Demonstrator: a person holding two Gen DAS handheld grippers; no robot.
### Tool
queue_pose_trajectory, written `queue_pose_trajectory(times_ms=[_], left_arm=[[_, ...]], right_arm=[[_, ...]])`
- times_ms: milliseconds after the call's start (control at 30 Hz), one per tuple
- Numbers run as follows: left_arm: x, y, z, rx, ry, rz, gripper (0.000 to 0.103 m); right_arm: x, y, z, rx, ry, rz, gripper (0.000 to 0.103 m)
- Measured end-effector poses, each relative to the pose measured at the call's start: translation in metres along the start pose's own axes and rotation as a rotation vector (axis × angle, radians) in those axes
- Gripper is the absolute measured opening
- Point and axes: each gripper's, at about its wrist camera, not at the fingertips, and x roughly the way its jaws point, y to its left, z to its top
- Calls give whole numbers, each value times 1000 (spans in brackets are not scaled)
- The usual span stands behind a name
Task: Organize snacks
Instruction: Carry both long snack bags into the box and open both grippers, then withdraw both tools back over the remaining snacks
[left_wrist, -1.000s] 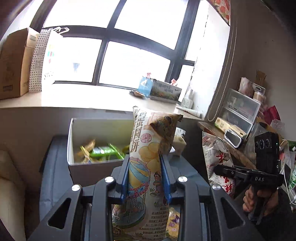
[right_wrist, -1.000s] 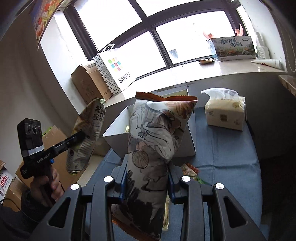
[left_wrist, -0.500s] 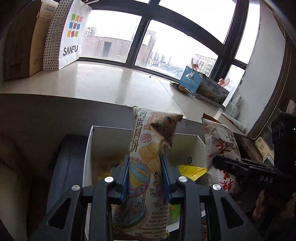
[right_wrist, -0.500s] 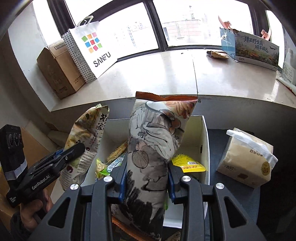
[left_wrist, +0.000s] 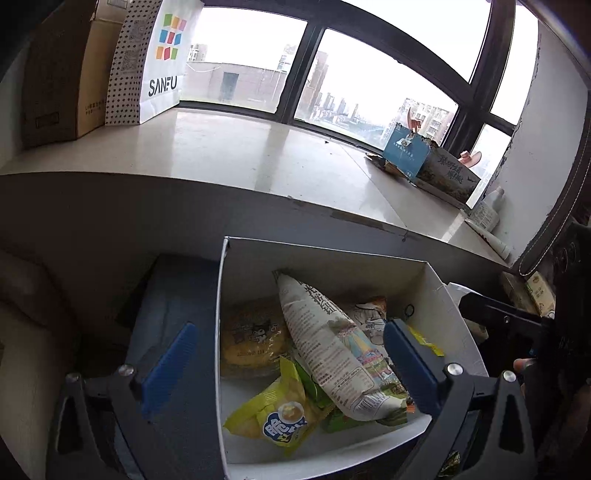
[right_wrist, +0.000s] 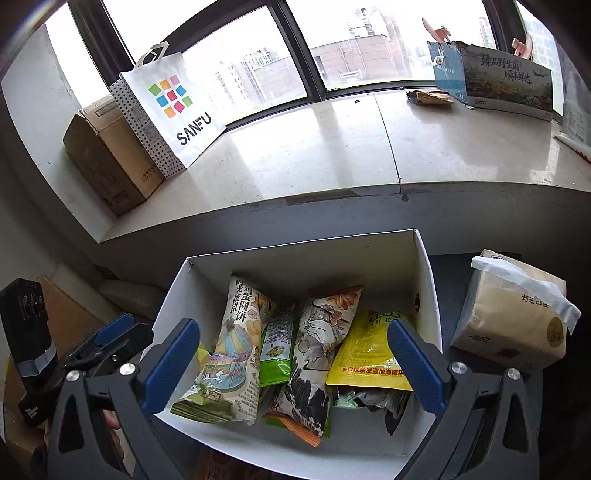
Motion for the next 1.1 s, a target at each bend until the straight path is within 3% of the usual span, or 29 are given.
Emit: queue_pose_trajectory(times_ms=[200,333,567,767,933,1100], left_arm=[[-22,-22,-21,87,-11,-38,103],[-48,-37,-37,155,-44,-64,103],[-87,-55,-80,206,-76,-132,103],[-127,-65,-126,318,-121,-156,103],[-155,-54,-146,296,-162,-149,103],[-163,-46,-159,262,-151,-151,103]], right_arm=[[-27,4,-26,-36,10,61,103],[-60,7,-51,-94,-45,43,103],[-123,7,-115,-137,-142,57,103],[-159,-1,-181,-176,-188,-11,103],[-160,-9,-225,-136,-145,-5,103],[-127,7,-245,-165,-58,21,103]])
